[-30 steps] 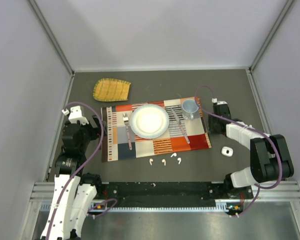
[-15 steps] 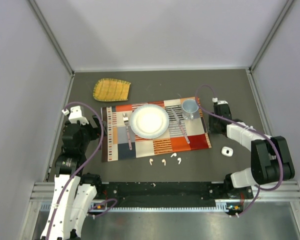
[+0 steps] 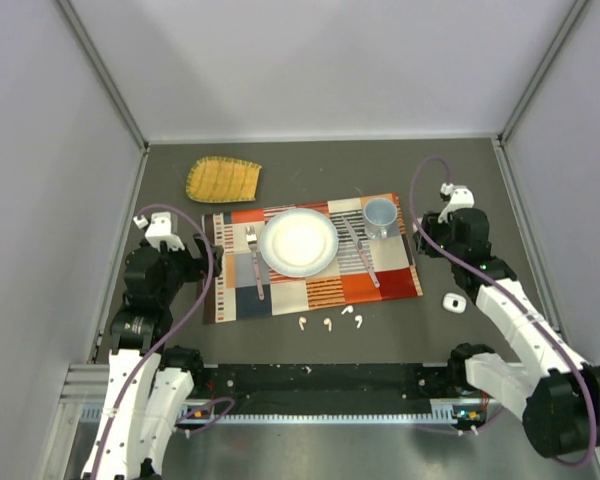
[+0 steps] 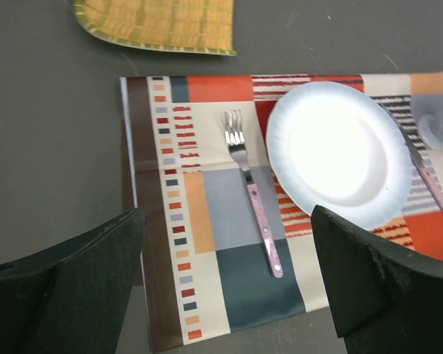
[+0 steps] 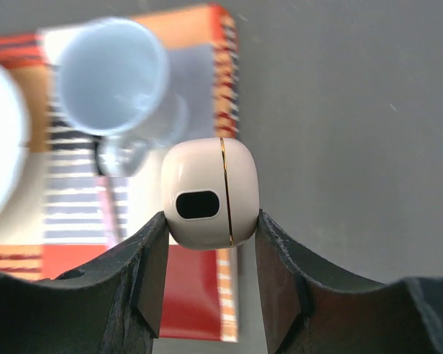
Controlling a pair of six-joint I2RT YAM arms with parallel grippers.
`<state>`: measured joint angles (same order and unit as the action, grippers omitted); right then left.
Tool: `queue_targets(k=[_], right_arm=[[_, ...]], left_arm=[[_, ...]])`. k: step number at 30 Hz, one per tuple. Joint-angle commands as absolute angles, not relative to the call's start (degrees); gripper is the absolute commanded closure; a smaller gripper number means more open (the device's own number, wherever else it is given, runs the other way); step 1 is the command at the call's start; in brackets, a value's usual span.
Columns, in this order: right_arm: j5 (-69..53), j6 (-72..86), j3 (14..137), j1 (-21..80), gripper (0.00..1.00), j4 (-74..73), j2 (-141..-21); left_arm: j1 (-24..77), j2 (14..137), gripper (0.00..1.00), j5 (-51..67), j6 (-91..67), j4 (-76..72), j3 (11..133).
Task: Insert the wireless bluetooth earbuds into the charging case
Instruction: Pick up the charging case from the center of the board, then pass from the right arm to the left
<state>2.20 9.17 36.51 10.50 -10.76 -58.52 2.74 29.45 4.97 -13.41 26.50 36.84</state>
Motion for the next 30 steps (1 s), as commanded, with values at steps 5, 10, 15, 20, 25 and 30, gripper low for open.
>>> queue_targets(k=[5,10,15,20,25,30], right_arm=[[-17.6,5.0,35.9,15.1,0.79,-3.8,-48.0],[-23.5,1.3,37.7,20.4,0.8,-4.3,-48.2],[-19.0,-4.2,39.8,28.8,0.8,-6.7,-50.2],[-17.6,-6.3,39.7,34.7,0.8,-6.2,-51.3],[-15.0,-8.0,38.8,39.2,0.8,-5.2,-51.2],[-11.2,-8.6,37.5,43.8,0.8,-3.3,-50.7]], left_arm=[[2.7,27.4,0.01,21.3,-11.4,19.7,37.2],[2.7,28.7,0.01,35.0,-14.3,14.3,36.5],[3.1,34.9,0.01,49.4,-22.6,7.2,35.7],[7.5,37.5,0.01,46.6,-24.3,6.7,35.5],[18.1,42.9,0.01,40.4,-29.4,2.0,35.6],[28.2,49.2,0.01,33.4,-34.9,-3.6,36.2]])
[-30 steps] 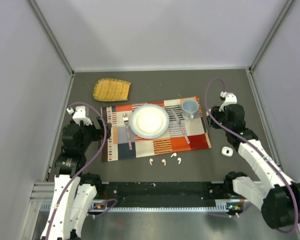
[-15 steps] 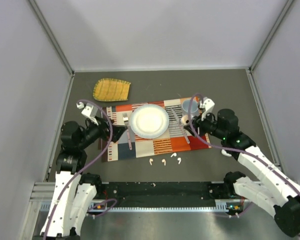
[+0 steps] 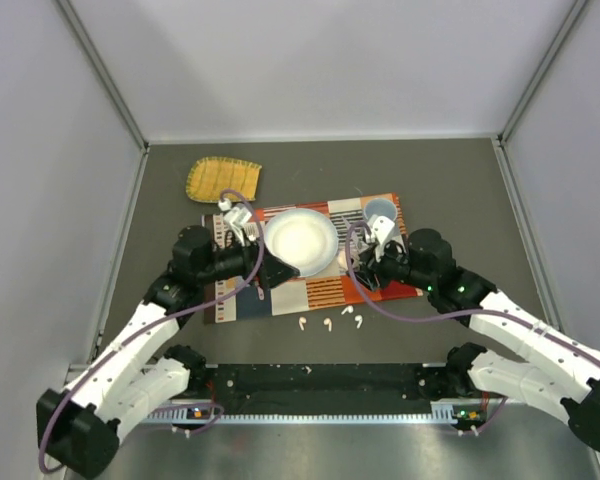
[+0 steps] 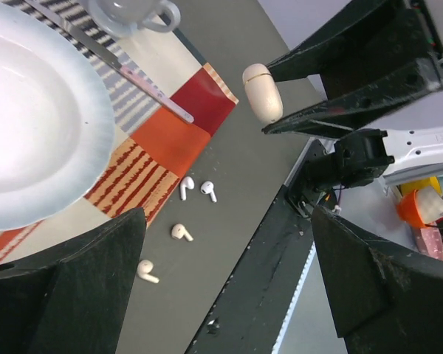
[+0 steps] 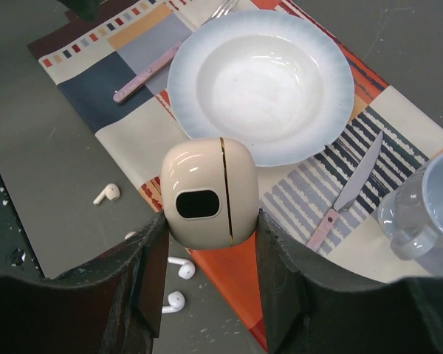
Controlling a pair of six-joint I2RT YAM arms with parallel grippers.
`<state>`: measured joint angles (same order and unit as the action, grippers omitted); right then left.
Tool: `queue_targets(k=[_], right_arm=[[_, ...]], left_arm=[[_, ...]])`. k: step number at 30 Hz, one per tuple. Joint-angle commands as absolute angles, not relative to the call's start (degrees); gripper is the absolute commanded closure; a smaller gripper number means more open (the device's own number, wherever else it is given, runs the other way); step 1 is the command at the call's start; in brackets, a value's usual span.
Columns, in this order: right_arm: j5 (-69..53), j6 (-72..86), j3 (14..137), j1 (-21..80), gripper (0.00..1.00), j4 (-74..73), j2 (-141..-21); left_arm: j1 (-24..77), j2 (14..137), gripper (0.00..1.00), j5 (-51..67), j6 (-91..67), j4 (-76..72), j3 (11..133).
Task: Insert the wireless bluetooth earbuds into the charging case
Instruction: Pass from the right arm to the left
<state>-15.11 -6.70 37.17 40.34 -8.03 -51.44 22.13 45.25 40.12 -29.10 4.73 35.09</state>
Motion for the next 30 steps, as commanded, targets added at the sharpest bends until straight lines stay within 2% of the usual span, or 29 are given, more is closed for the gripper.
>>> queue_targets(k=[1,6,18,28,30], right_arm=[[-10.6,-9.0,37.4,44.3,0.8,-3.1,-50.6],[-9.2,-9.6,37.3,46.7,0.8,-2.8,-51.2],[-7.9,-10.0,36.7,48.8,0.8,-2.3,-51.7],[-6.2,-10.1,35.6,48.9,0.8,-1.1,-51.0],[-5.5,-10.2,35.2,48.9,0.8,-0.4,-50.4]], left_arm=[[29.3,49.9,0.01,32.2,-35.6,-4.4,36.6],[35.2,56.7,0.02,27.9,-38.1,-9.9,38.3],[40.2,66.3,0.1,25.2,-41.3,-15.6,43.0],[43.4,70.0,0.21,23.4,-41.9,-15.7,44.6],[43.6,70.0,0.25,23.5,-41.7,-15.1,44.8]])
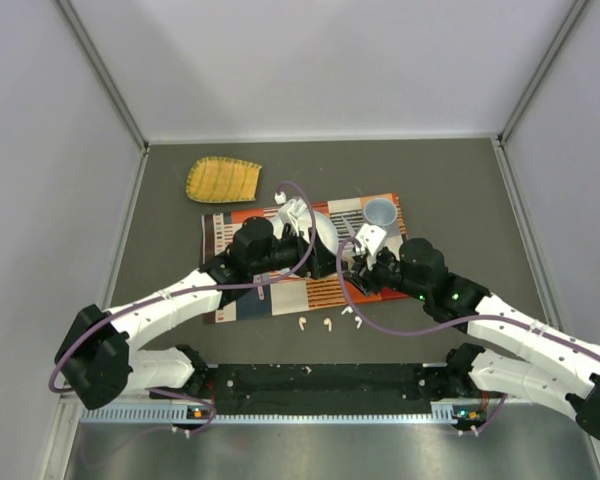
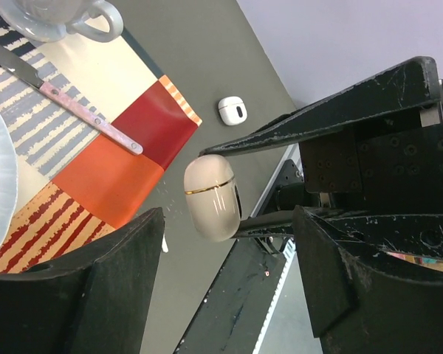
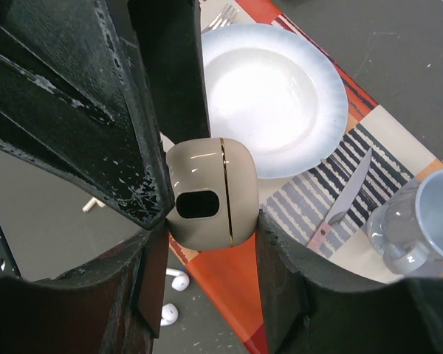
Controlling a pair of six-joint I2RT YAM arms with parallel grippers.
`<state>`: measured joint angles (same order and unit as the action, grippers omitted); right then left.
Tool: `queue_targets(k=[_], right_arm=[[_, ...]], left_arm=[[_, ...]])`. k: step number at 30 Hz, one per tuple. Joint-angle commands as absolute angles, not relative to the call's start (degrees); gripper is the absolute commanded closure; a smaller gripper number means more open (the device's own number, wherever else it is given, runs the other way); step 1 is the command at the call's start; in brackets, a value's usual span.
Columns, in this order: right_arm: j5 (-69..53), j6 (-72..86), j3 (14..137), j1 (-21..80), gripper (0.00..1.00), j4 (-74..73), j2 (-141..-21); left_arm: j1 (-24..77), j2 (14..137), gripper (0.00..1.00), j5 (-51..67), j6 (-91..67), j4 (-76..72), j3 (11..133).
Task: Insert the wireless bluetooth earbuds into the charging case
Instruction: Pass from the right arm to the left, then pass from the left arm to the right
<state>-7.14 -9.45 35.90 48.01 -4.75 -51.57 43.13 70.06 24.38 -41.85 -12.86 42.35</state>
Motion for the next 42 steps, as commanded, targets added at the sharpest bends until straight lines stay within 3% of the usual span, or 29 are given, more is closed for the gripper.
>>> queue_targets(k=[1,4,6,7,17,25,31,32,34,35,37,38,39,42], right_arm=[[-5.1,-10.3,35.0,48.9,0.8,-0.4,-50.2],[-5.3,-10.7,34.4,48.9,0.8,1.3,-49.5],[-5.7,-10.8,34.1,48.9,0.79,1.5,-49.4],[-5.8,-11.0,34.1,48.9,0.79,1.5,-49.4],[-6.2,-11.1,33.7,48.9,0.79,1.9,-48.8],[-6.9,-11.1,33.6,48.9,0.79,2.2,-48.7],[-6.9,-10.9,33.4,48.9,0.72,2.7,-48.5],[-6.8,-10.7,33.4,48.9,0.58,2.8,-48.5],[-6.4,-10.6,33.4,48.9,0.47,2.8,-48.3],[-6.2,-10.4,33.4,48.9,0.34,2.9,-48.0],[-4.9,-9.5,33.5,48.9,0.22,3.1,-47.3],[-3.6,-8.7,33.6,48.8,0.06,3.1,-47.0],[-2.0,-5.9,34.0,48.9,0.02,2.6,-46.9],[-0.2,-2.5,36.6,48.9,0.01,0.1,-46.2]], left_arm=[[43.6,70.0,0.28,23.4,-41.7,-14.7,44.9],[43.9,70.0,0.32,23.3,-41.2,-14.0,45.1],[43.9,70.7,0.47,24.0,-41.3,-14.4,45.3],[43.9,70.9,0.48,24.1,-41.3,-14.3,45.5],[44.6,73.5,0.45,24.8,-41.0,-14.2,46.8],[44.7,73.8,0.63,25.7,-41.0,-15.8,46.7],[44.8,73.7,0.84,27.2,-40.0,-17.7,46.4],[44.9,73.7,0.86,27.4,-39.9,-17.8,46.3],[44.9,73.6,0.95,27.5,-39.1,-18.1,46.2],[44.9,73.5,0.97,27.4,-38.9,-18.3,45.8],[44.9,72.4,1.0,26.1,-37.9,-18.6,45.2],[44.9,71.9,1.0,25.8,-37.7,-19.3,44.1],[44.9,71.3,1.0,25.3,-37.4,-20.4,43.3],[44.6,67.9,1.0,21.5,-33.0,-21.3,41.5]])
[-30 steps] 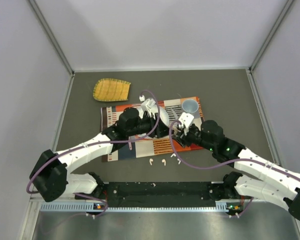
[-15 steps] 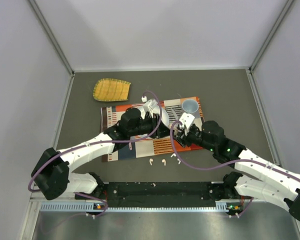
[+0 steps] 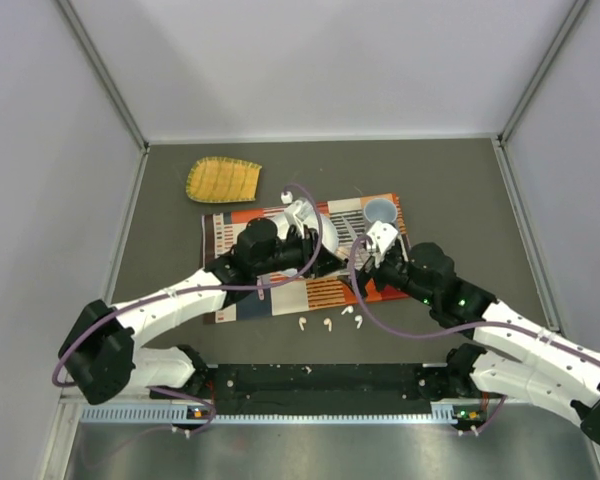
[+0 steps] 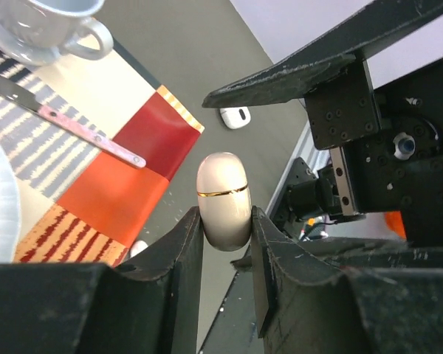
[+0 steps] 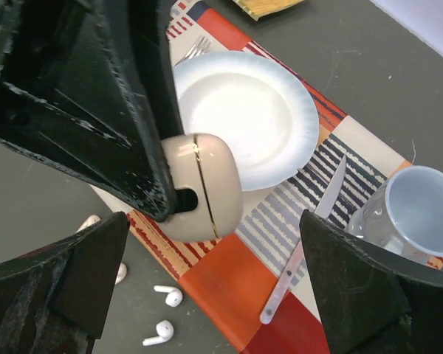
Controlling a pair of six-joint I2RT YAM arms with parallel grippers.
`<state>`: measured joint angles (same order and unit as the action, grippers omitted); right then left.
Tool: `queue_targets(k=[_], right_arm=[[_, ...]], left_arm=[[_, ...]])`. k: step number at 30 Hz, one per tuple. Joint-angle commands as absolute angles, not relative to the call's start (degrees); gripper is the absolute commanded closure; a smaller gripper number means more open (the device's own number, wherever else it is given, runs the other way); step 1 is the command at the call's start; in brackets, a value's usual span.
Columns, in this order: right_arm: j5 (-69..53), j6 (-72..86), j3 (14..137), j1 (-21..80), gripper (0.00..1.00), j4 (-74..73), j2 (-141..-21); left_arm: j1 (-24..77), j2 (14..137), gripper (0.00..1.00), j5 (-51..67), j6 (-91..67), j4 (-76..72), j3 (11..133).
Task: Insert the wireless bluetooth earbuds into the charging case
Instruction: Pass from the left arm to the right
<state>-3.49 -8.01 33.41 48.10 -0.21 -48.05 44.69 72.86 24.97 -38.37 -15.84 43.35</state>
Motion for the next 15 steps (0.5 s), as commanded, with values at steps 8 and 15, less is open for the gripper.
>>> queue_targets(k=[8,15], right_arm=[[8.3,4.8,46.6,48.9,0.01,-0.6,-45.3],[11.7,27.5,66.2,37.4,0.01,-15.8,-53.2]], left_arm=[[37.3,61.5,1.0,15.4,-27.6,-18.3,42.8],[34.1,58.8,1.0,12.7,-22.3,-27.1,41.7]])
